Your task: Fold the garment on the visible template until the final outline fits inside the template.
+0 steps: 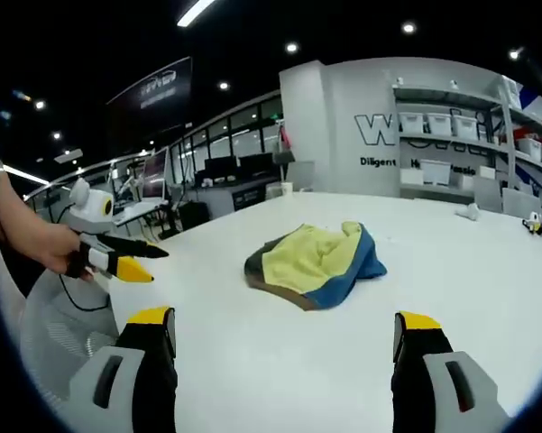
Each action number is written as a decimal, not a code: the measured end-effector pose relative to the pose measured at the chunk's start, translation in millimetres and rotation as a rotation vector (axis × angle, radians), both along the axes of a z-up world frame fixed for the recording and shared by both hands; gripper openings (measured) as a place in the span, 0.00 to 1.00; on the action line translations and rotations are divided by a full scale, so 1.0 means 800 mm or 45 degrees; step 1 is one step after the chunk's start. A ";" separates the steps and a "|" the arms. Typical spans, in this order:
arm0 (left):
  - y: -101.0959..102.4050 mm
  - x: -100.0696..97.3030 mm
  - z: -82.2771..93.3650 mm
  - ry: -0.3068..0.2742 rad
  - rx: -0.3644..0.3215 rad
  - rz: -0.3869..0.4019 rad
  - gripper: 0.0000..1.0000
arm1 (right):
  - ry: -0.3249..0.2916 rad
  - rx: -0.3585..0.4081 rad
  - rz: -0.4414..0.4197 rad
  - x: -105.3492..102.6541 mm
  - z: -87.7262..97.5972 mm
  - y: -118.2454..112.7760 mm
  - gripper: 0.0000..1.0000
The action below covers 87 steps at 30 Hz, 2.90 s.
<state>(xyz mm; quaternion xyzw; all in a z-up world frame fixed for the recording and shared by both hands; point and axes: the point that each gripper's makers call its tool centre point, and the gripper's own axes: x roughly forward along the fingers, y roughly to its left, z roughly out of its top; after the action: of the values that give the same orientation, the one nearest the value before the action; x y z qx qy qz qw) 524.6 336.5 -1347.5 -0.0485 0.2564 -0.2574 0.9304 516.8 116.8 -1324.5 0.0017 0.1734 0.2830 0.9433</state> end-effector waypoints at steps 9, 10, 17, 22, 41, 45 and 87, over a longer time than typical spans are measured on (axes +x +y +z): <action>0.001 0.004 -0.001 0.002 -0.007 0.000 0.89 | 0.009 -0.011 -0.001 0.004 -0.003 -0.001 0.99; 0.001 0.004 -0.001 0.002 -0.007 0.000 0.89 | 0.009 -0.012 0.000 0.004 -0.003 -0.001 0.99; 0.001 0.006 0.000 0.001 -0.016 0.010 0.88 | 0.016 -0.013 0.005 0.006 -0.004 -0.002 0.99; 0.002 0.003 -0.002 0.004 -0.011 0.014 0.87 | 0.026 -0.014 0.016 0.006 -0.006 -0.001 0.99; 0.007 0.006 0.003 -0.010 0.013 0.020 0.85 | 0.037 -0.017 0.030 0.010 -0.011 -0.005 0.98; 0.005 0.006 0.003 -0.008 0.018 0.013 0.85 | 0.040 -0.019 0.024 0.010 -0.012 -0.009 0.99; -0.013 -0.007 0.004 0.022 0.048 0.021 0.80 | 0.078 0.003 0.096 0.003 -0.022 -0.009 0.96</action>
<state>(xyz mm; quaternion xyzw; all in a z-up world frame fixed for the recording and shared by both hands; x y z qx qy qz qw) 519.1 325.8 -1344.4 -0.0354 0.2688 -0.2443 0.9310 518.9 109.7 -1341.9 0.0049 0.2019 0.3183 0.9262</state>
